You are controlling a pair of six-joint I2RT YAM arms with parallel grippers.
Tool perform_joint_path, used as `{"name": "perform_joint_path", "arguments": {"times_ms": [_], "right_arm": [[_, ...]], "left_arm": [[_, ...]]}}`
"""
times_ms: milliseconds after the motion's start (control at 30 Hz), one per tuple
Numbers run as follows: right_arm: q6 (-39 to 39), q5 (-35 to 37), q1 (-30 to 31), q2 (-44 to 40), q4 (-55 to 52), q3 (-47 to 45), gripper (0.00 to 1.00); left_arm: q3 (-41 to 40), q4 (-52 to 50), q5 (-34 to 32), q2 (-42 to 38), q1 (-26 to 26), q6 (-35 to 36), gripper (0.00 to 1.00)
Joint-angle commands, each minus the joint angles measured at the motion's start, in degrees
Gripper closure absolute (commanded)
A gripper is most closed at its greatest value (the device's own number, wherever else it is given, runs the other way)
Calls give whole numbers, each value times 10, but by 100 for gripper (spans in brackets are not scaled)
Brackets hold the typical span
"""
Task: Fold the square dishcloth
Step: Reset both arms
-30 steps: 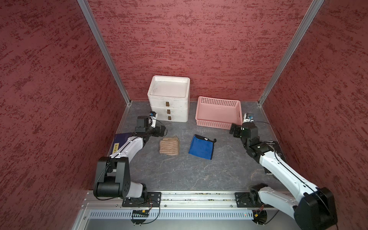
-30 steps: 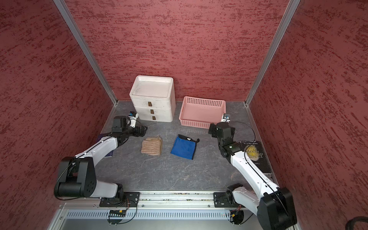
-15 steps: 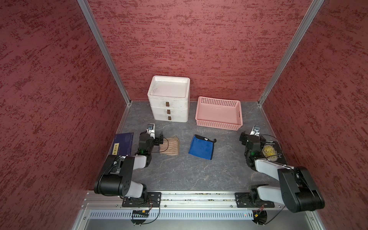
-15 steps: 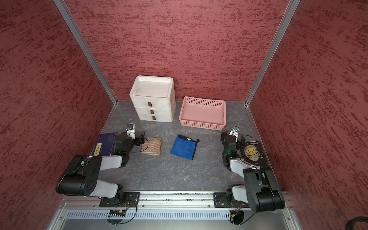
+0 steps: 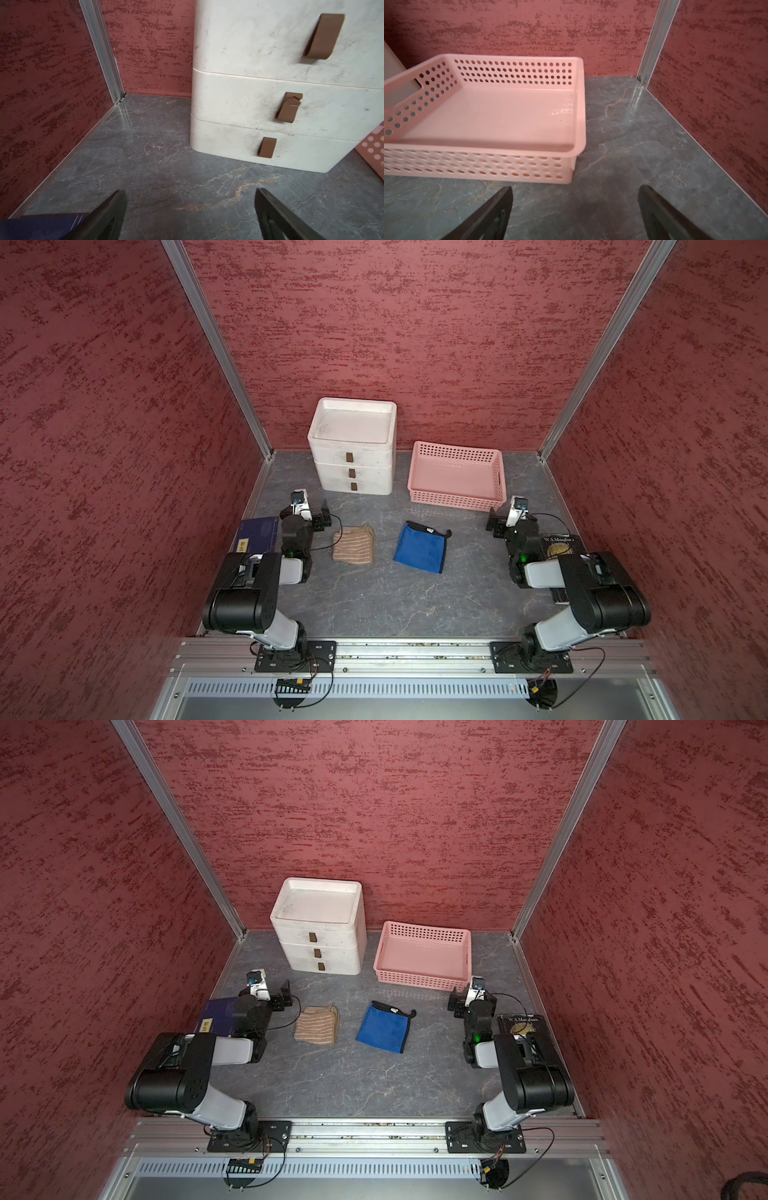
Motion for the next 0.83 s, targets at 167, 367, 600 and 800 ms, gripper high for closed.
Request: {"name": "perform_joint_path", "arguments": {"times_ms": [167,367,600,800], "right_arm": [[-1,-1,-3,-3,-10,13,1],[-1,-2,-4,-4,-11,13,1],[-1,-1,-4,-2,-14,14,1],[-2,-1,-3,-4,-10,12,1]], "left_arm": [[0,-23,-1,-4,2,-13,0],[0,-22,-2,-3,-1,-11,0],[0,-22,-2,-3,-2,-10,0],[0,-22,-2,-3,-1,-10,0]]}}
